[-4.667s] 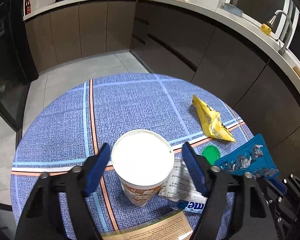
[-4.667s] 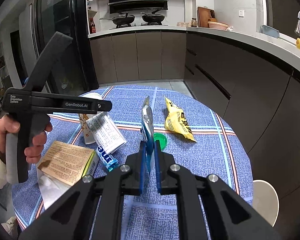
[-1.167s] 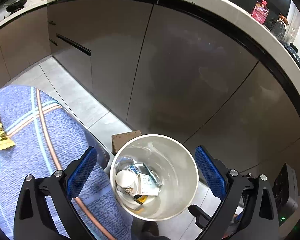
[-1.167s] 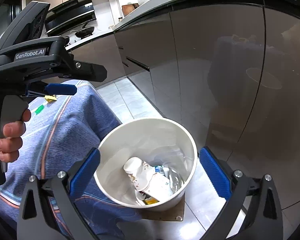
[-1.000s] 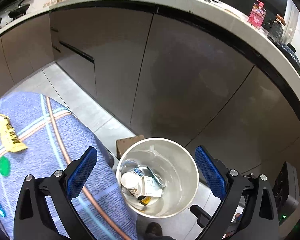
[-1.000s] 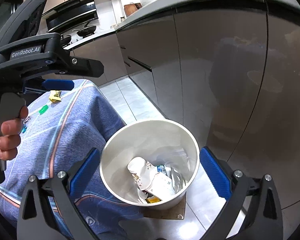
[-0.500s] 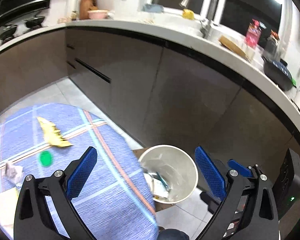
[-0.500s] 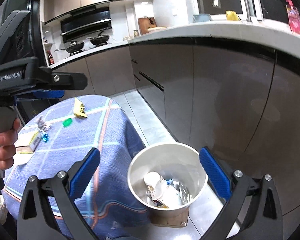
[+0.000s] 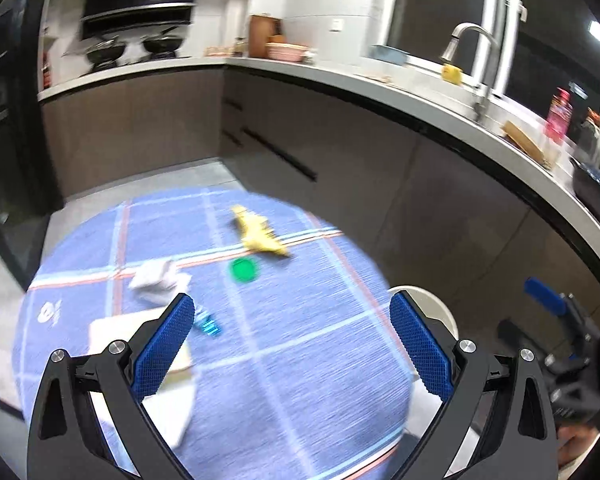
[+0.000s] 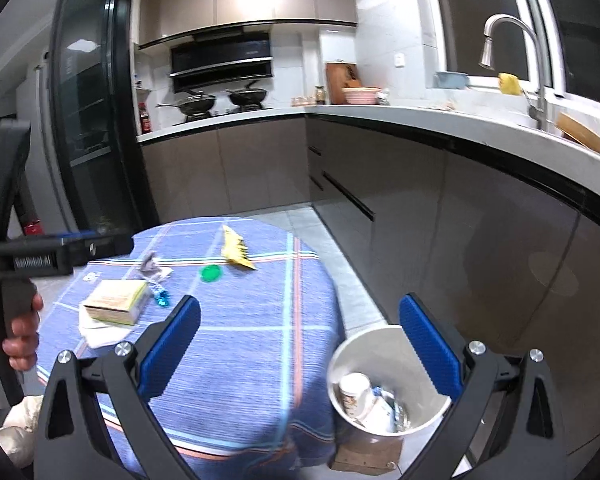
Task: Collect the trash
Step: 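Move both open grippers back over the table toward the remaining trash, then grasp the tan printed leaflet with the right gripper while the left reaches the white tissue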
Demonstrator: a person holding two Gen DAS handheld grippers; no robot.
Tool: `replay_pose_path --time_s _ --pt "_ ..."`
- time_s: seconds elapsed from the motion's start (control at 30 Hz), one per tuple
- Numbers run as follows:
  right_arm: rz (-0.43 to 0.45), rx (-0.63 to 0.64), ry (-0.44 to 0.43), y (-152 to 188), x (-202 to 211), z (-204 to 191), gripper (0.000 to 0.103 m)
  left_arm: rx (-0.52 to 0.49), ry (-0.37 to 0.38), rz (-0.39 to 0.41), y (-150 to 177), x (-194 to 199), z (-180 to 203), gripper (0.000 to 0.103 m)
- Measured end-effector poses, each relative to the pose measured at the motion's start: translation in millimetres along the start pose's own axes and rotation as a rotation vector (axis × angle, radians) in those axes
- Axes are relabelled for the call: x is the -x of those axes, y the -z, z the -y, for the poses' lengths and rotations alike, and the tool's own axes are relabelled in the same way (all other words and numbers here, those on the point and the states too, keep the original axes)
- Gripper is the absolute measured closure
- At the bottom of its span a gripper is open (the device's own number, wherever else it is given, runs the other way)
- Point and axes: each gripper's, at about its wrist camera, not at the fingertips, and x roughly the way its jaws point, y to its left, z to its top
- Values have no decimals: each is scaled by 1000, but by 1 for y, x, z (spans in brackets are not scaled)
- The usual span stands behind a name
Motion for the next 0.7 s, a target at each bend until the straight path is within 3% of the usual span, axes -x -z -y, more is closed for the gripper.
replay_pose_path --time_s 0.33,0.47,0.63,0.7 --pt "-31 64 -97 -7 -20 -71 3 75 -118 -16 43 37 -92 8" --pt "-119 51 -184 -5 -45 -102 3 103 -126 -25 57 46 -122 8" --pt "-211 129 -241 6 -72 -153 3 124 -108 -27 70 54 -156 9" --pt "-248 135 -269 10 -83 -170 3 128 -99 -30 74 56 -168 14"
